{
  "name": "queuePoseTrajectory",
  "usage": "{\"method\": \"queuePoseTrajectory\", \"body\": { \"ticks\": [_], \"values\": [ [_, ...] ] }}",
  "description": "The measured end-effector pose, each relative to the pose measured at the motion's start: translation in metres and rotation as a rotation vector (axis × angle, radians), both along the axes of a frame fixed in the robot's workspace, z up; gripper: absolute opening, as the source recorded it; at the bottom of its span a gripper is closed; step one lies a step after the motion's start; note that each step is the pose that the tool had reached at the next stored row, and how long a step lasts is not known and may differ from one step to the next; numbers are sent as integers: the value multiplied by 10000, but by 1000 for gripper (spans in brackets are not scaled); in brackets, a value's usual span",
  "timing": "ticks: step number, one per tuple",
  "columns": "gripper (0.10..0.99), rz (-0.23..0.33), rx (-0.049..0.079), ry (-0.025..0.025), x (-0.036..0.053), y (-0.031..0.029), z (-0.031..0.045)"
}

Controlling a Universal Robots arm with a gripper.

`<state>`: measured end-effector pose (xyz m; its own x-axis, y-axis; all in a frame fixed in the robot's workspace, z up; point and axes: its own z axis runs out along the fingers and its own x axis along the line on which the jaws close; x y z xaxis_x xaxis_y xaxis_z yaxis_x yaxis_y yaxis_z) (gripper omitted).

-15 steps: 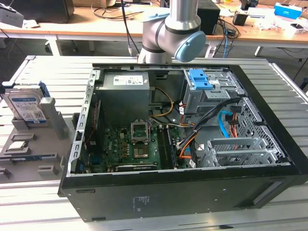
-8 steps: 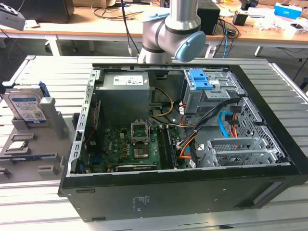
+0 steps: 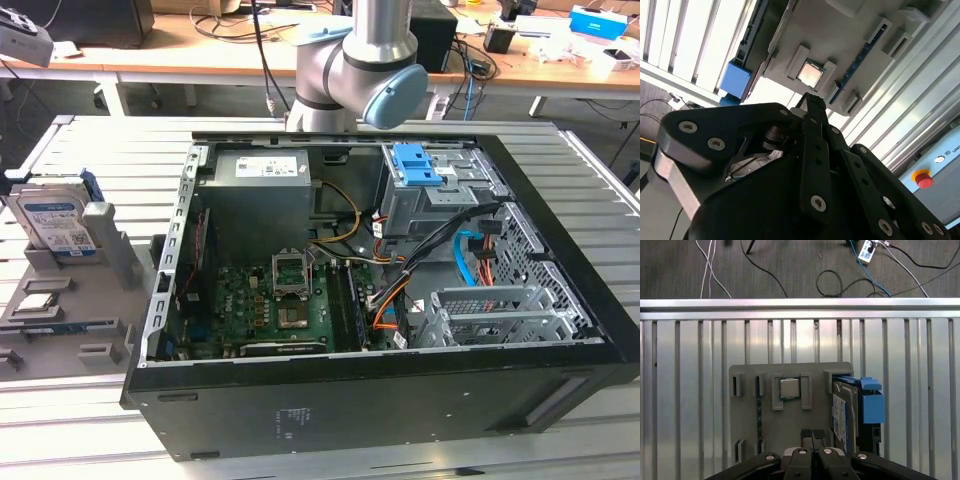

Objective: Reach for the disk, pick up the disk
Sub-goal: 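Pick up the disk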

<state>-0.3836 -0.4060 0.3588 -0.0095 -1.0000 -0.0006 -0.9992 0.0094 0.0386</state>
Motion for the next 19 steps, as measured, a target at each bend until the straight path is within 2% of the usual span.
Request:
{"method": "queuePoseTrajectory", "body": {
  "ticks": [1,2,5,6,7,10,12,19],
  "values": [
    [114,-3,0,0,0,0,0],
    [235,-7,0,0,0,0,0],
    [416,-13,0,0,0,0,0],
    [416,-15,0,-1,0,0,0],
    [482,-18,0,0,0,0,0],
    [482,-20,0,1,0,13,0],
    [482,-20,1,-1,0,109,0],
    [482,-21,4,-1,0,264,-2]
  ]
}}
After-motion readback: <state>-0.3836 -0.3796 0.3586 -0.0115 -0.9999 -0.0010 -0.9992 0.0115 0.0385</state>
